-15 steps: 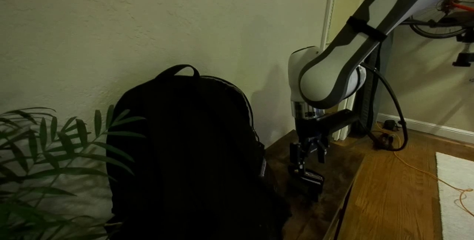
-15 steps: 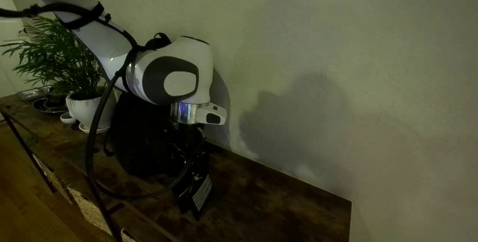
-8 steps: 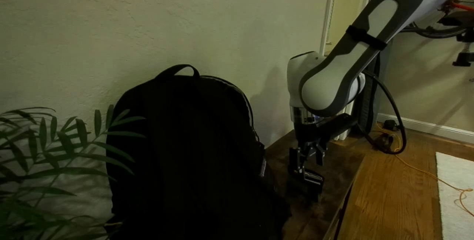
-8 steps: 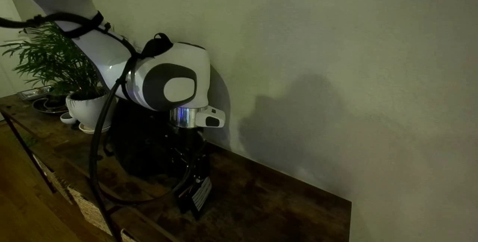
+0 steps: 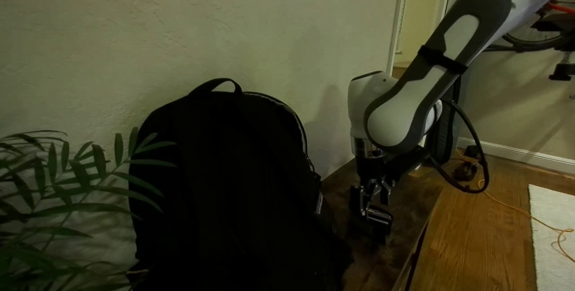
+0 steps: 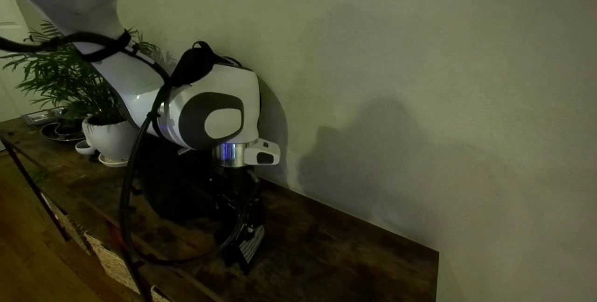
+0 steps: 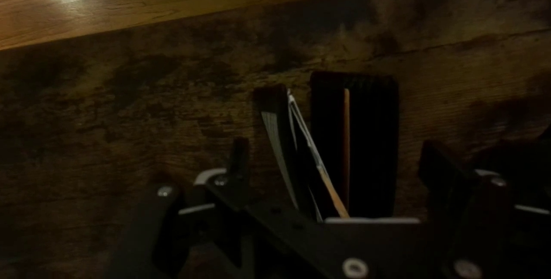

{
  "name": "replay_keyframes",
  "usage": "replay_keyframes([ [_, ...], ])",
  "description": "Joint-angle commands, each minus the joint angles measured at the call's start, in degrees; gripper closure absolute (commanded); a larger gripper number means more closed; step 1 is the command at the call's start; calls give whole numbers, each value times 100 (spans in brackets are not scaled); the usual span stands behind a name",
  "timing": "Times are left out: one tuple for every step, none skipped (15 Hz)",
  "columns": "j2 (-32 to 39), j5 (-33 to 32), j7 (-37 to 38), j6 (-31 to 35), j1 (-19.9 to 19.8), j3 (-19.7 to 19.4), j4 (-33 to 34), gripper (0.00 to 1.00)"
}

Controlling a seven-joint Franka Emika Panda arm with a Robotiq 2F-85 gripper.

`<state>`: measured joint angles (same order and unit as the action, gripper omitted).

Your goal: Put the wallet in the bag

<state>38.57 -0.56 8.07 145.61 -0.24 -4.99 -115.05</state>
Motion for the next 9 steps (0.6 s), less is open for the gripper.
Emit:
replay_keyframes([
  [129,-147,-117,187,25,-55,57,0],
  [173,-157,-135,198,23,-63,93,0],
  [221,-178,-147,210,24,-80,125,0],
  [258,-201,-162,216,24,-95,149,0],
  [300,-223,-166,211,23,-118,184,0],
  [341,-240,-173,212,15,-131,213,0],
  [385,-248,-184,209,-2,-143,241,0],
  [415,-254,-174,212,-2,-164,253,0],
  [454,-246,-186,199,-16,-167,282,0],
])
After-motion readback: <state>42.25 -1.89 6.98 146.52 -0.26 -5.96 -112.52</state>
